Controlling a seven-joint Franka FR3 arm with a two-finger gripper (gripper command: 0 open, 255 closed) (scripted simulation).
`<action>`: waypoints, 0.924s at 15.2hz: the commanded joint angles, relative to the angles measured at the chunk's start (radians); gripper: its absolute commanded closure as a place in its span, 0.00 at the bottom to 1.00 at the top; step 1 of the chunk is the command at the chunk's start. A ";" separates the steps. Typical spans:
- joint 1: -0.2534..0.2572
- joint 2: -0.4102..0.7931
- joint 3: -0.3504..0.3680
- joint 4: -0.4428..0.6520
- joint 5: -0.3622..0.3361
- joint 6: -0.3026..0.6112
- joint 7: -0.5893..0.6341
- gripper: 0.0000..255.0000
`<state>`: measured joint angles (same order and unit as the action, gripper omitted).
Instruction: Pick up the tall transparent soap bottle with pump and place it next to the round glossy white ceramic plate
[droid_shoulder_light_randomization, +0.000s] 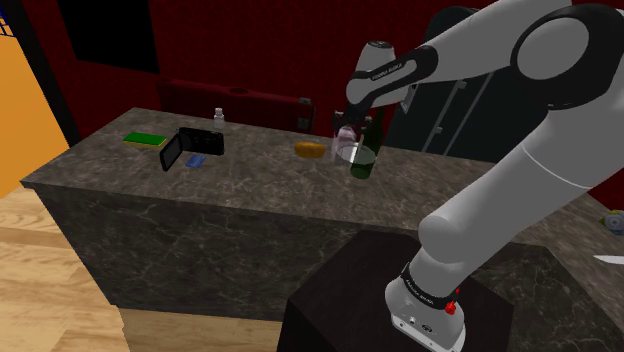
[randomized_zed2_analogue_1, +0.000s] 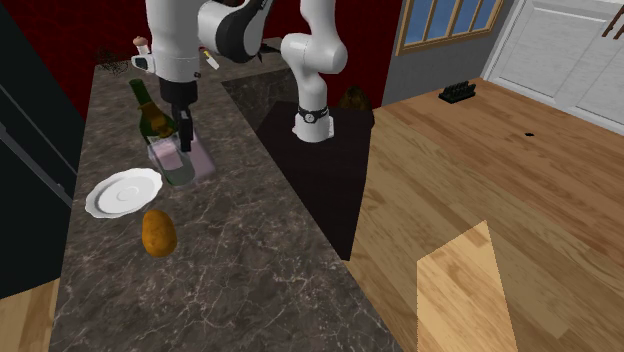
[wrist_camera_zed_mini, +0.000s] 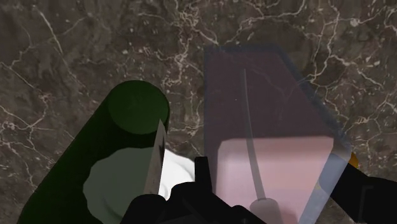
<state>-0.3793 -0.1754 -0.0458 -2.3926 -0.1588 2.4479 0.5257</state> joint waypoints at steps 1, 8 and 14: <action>-0.001 0.015 0.000 -0.011 -0.004 0.027 0.005 1.00; -0.006 0.075 0.000 -0.051 -0.021 0.126 0.024 1.00; -0.011 0.143 -0.002 -0.079 -0.044 0.222 0.048 1.00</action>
<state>-0.3889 -0.0475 -0.0470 -2.4658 -0.1975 2.6477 0.5680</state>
